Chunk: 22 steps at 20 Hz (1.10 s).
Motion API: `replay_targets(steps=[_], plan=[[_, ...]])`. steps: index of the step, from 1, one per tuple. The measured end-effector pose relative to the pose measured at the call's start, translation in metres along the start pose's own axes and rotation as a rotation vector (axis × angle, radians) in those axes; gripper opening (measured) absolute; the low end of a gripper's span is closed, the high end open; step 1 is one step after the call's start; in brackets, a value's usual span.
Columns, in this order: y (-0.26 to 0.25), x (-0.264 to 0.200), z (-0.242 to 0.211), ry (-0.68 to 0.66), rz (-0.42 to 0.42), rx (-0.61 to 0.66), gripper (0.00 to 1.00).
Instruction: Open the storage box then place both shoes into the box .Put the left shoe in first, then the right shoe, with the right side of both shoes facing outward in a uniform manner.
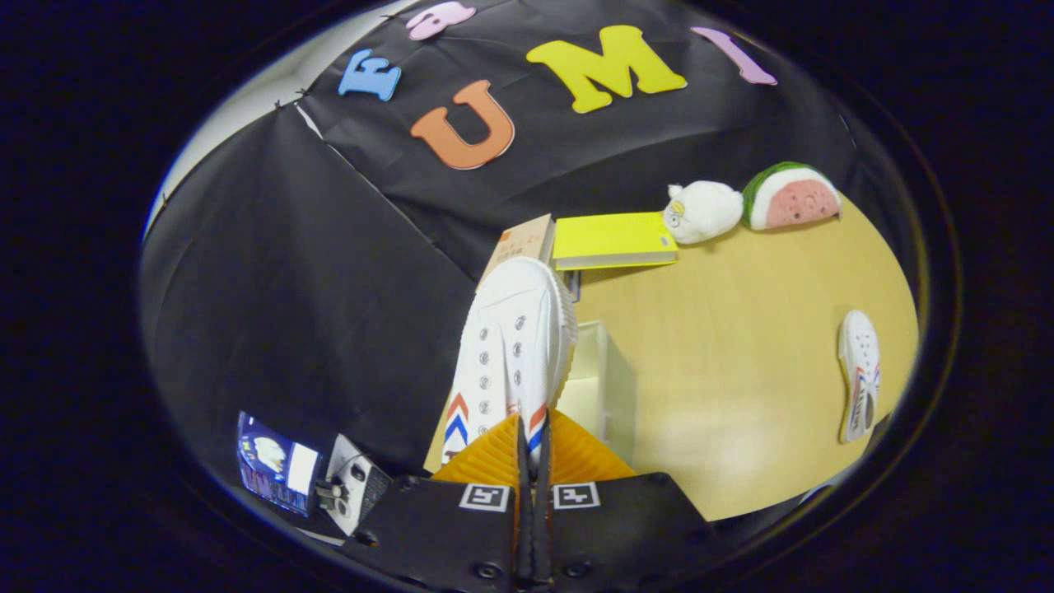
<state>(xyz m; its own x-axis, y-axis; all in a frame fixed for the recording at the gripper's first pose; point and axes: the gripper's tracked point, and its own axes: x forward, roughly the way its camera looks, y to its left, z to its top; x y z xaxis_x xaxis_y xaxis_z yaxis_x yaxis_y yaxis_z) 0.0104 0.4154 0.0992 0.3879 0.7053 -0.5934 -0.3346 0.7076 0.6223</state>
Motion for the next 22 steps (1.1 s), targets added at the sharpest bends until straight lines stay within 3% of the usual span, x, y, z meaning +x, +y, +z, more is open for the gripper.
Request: replay_targets(steps=[5,17,22], plan=[[0.028,0.062,-0.022,0.022,-0.007,0.071,0.06],[-0.025,0.139,-0.069,0.122,-0.188,0.169,0.06],[-0.024,0.156,-0.078,0.178,-0.148,0.173,0.06]])
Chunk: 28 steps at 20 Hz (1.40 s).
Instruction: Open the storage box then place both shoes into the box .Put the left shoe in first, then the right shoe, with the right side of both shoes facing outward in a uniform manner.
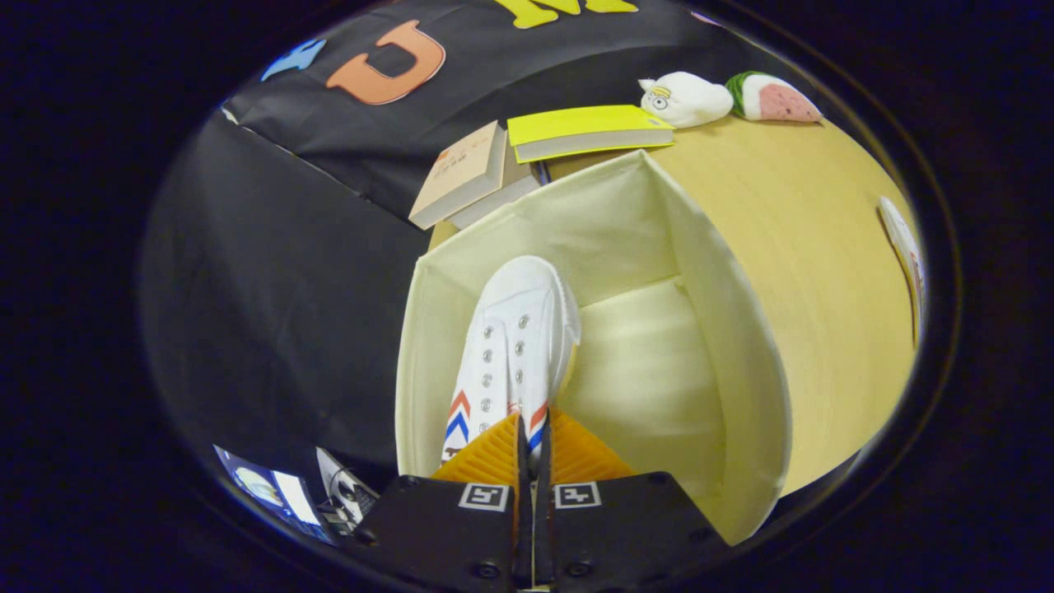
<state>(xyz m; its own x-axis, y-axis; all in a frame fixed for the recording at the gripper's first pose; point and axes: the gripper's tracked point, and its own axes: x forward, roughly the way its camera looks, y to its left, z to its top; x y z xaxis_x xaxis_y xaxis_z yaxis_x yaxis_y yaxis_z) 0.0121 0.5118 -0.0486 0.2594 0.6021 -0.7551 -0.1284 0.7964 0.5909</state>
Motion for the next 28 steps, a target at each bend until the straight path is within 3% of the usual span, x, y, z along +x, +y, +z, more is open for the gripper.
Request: replay_targets(steps=[2,4,10,19,28], plan=[[0.003,0.002,0.002,-0.008,0.009,-0.012,0.10],[0.012,0.000,0.002,-0.011,0.044,-0.028,0.21],[0.010,-0.014,0.005,-0.043,0.062,-0.091,1.00],[0.000,-0.135,0.014,-0.294,0.077,-0.335,1.00],[-0.124,-0.271,0.035,-0.518,-0.026,-0.412,1.00]])
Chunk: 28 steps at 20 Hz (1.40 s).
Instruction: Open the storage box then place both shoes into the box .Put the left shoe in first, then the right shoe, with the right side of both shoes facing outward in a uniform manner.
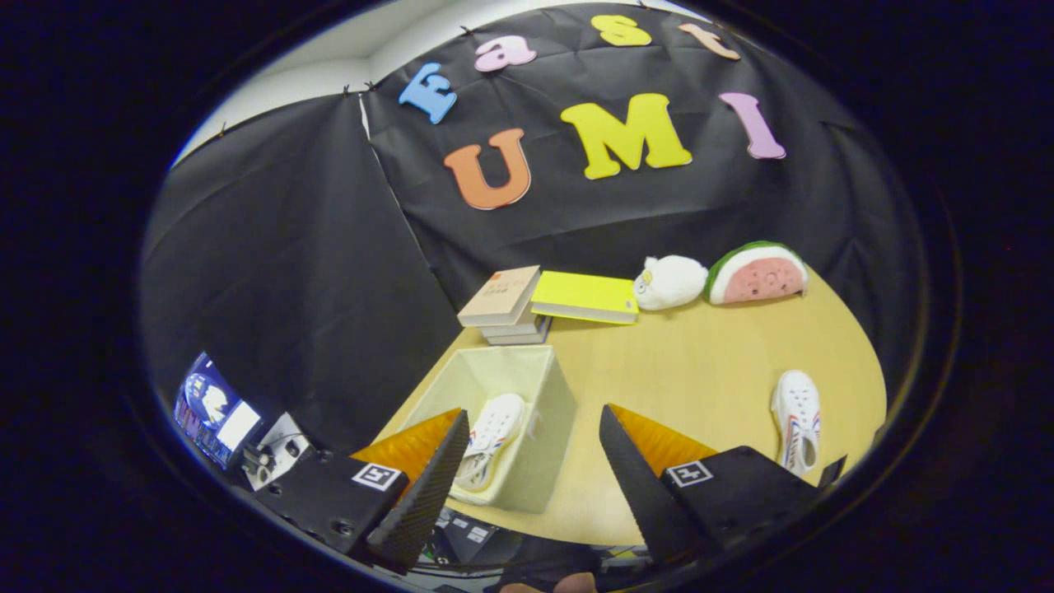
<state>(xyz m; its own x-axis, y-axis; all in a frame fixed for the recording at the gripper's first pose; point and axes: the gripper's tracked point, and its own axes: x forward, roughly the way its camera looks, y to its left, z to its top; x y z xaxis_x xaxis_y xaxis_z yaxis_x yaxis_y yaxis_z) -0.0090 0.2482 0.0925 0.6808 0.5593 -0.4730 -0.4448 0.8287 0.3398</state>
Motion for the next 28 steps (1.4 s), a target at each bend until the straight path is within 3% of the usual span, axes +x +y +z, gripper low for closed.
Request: replay_targets(steps=[6,12,21,28], plan=[[-0.163,-0.055,-0.021,0.003,-0.253,-0.005,1.00],[-0.288,-0.046,-0.076,0.202,-0.447,-0.046,1.00],[-0.361,0.022,-0.124,0.426,-0.465,-0.049,1.00],[-0.366,0.053,-0.137,0.490,-0.414,0.001,1.00]])
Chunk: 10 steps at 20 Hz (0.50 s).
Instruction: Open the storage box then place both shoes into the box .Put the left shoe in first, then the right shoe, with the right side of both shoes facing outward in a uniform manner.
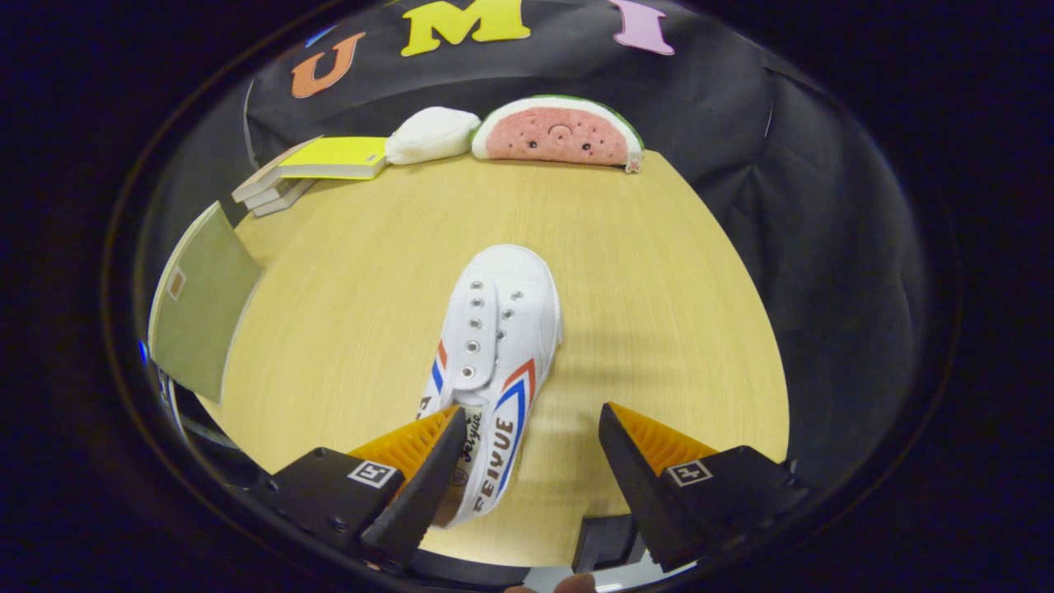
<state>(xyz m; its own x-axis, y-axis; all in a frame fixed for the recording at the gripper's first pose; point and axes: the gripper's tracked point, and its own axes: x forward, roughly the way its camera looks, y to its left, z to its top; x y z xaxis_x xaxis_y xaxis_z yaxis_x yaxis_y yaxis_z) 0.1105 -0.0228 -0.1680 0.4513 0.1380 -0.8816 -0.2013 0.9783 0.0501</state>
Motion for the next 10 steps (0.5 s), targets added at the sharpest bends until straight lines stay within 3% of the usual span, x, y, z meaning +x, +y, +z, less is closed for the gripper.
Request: replay_targets(steps=[2,3,5,7,10], plan=[[0.001,0.008,-0.002,0.035,0.021,0.012,1.00],[0.005,0.009,-0.003,0.057,0.056,0.025,0.92],[0.014,0.014,-0.002,0.056,0.109,0.065,0.77],[0.016,0.011,0.000,0.060,0.111,0.090,0.42],[0.010,0.009,0.000,0.051,0.082,0.123,0.24]])
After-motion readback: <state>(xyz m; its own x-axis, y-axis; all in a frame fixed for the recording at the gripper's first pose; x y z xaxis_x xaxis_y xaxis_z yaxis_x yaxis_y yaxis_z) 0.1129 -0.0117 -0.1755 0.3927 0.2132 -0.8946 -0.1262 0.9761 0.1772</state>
